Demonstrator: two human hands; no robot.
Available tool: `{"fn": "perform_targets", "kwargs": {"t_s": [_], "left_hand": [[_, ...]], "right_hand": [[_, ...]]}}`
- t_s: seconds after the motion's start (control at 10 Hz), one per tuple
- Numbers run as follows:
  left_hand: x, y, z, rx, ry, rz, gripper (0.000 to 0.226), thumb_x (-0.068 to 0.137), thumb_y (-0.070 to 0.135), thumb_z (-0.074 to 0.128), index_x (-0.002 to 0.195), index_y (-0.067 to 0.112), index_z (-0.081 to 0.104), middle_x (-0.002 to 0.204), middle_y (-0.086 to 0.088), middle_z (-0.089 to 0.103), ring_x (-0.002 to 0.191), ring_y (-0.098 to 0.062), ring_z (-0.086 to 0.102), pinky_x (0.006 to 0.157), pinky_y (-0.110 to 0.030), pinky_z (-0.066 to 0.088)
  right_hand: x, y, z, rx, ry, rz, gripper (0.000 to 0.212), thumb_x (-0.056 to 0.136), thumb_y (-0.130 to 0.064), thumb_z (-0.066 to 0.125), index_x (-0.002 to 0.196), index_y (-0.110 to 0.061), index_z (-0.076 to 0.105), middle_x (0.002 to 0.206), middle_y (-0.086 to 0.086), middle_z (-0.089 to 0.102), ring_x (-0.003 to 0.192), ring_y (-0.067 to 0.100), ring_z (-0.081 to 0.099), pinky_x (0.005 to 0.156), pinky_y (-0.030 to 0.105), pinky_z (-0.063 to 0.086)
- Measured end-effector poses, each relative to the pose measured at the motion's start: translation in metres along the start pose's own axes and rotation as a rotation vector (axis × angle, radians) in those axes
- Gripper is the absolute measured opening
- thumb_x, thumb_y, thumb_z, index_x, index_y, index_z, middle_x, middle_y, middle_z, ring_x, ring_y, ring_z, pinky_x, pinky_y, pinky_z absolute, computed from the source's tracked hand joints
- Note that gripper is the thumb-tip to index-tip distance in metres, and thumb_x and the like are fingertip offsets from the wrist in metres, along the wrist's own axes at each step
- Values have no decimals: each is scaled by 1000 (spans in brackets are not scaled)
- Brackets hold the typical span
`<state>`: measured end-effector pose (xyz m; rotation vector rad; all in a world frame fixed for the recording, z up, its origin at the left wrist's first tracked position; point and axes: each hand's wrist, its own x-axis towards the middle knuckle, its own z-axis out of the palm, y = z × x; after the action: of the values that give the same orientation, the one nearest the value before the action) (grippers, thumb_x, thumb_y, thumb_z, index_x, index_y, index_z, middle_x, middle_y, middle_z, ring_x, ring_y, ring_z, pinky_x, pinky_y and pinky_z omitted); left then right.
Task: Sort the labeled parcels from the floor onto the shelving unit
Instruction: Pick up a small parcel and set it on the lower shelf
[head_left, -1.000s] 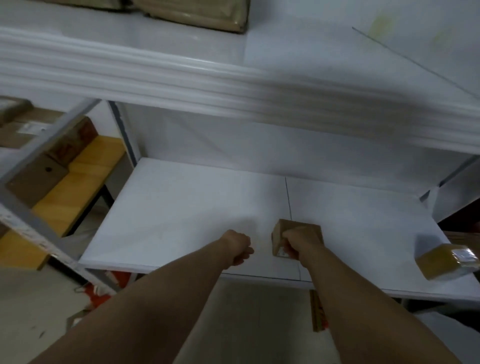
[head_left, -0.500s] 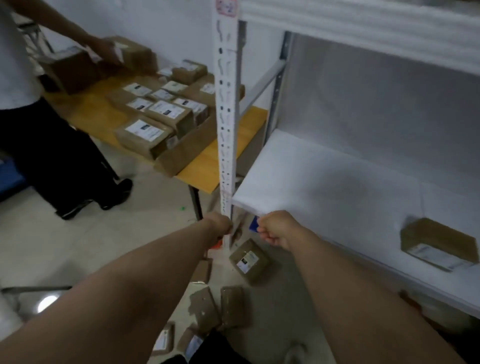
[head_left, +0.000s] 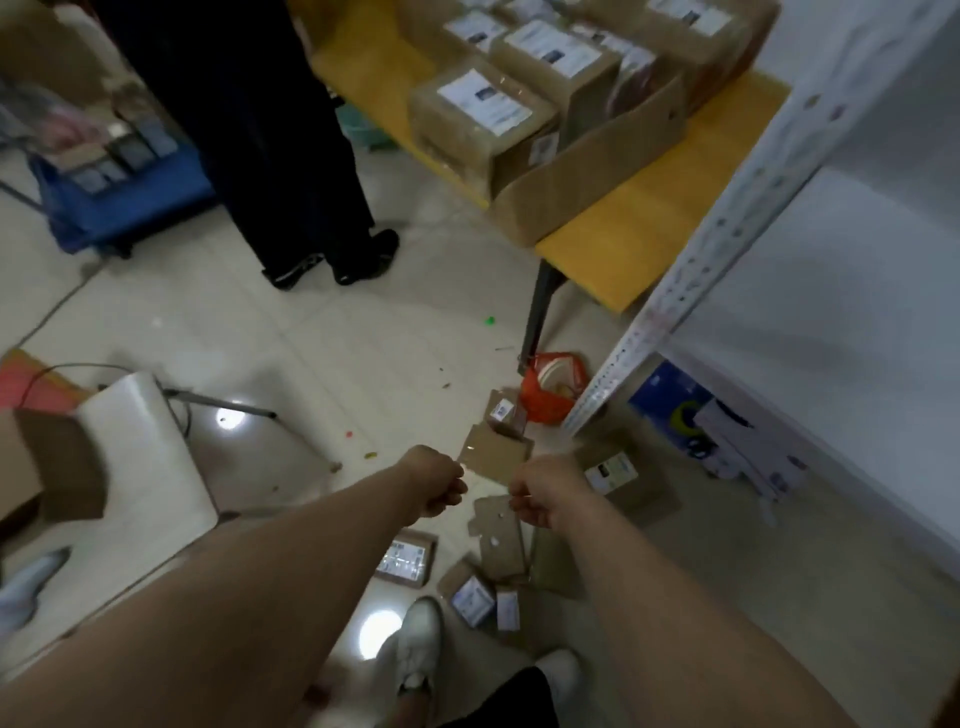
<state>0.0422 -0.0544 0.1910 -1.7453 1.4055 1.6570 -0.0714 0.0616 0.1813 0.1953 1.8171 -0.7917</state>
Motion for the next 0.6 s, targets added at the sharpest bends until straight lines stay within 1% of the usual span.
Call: {"fn": "perform_targets", "kwargs": {"t_s": [0.1,0.2,0.3,0.4,0.5,0.6], "left_hand": [[58,-32,-17,-97,34,-70,10,98,7,52,91,3,57,73,-9,64,56,-16,56,50,-24,41],[124,-70,-34,-128,99,-123,14,99,8,51,85,8,55,71,-6,63,55,-13,55,50,-23,40],[196,-113,-41,-134,132,-149,10,99,10,50,91,10,55,79,-6,63,60,-12,55,53,-22,42],[264,-161,-40,-151,143,-175,18,100,20,45,94,7,56,91,-12,58,68,-19,51,62,-25,41],[328,-208,-34,-187,126,-200,53,104,40,33,123,-5,54,123,-23,56,110,-36,57,95,-39,44],[386,-246,-27,-248,143,-249,71,103,53,21,143,-2,41,143,-26,48,131,-41,47,113,-48,34]], "right_hand": [[60,21,43,-65,-35,50,17,94,0,48,97,-2,64,72,12,60,55,17,55,46,22,42],[123,51,88,-110,-115,101,18,92,5,44,86,-7,57,62,10,50,44,16,43,41,17,28],[187,87,129,-91,-211,148,36,96,9,33,69,-14,42,42,1,37,36,10,32,44,21,17],[248,121,167,-196,-234,174,29,98,-1,44,72,-15,47,60,2,53,50,13,48,53,27,38],[310,160,205,-202,-228,174,28,99,-7,50,73,-19,47,77,2,51,64,14,50,67,30,49],[362,194,237,-251,-237,201,30,100,-12,52,72,-21,45,76,0,47,65,13,47,87,38,53]]}}
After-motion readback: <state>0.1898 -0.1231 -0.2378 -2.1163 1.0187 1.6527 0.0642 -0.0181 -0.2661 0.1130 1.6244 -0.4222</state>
